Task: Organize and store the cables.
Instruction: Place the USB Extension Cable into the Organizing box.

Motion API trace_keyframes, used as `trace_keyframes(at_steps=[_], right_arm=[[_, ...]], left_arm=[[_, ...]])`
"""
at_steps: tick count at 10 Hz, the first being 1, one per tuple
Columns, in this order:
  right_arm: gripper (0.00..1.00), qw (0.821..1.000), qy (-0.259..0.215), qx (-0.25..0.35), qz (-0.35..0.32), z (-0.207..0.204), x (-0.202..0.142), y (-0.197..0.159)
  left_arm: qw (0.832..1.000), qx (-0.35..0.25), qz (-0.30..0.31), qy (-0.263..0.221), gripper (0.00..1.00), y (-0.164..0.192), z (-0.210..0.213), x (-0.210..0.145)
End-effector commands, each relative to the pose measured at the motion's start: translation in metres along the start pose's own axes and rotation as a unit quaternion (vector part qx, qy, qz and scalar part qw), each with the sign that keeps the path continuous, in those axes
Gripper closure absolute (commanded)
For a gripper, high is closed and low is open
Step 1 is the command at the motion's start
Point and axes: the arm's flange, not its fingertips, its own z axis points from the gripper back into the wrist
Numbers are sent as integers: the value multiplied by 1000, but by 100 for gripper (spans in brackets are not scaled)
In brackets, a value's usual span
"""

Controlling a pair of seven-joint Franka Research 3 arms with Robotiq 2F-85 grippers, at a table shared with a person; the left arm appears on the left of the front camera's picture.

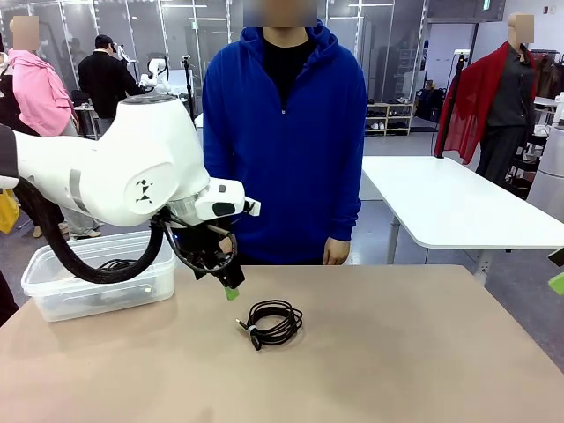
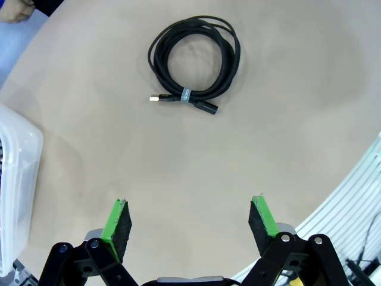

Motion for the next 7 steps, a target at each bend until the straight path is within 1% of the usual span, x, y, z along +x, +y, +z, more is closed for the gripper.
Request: trace_keyframes(at_steps=[1,3,4,5,7], right_arm=[[0,1000,-3,0,1,0,2,-1],[0,1000,-3,0,1,0,2,-1],[0,1000,-3,0,1,0,2,-1],[0,1000,-3,0,1,0,2,-1],[0,1000,-3,0,1,0,2,-1]], left_arm=[[1000,9,-19,-8,0,-5,-4,12],[1000,6,-29,-1,0,-12,-16,25],[999,3,-32,-5,0,-14,-18,34],[1000,2,-23,2,0,-15,-19,48],[999,-9,-34,4,0,-8,-28,75]])
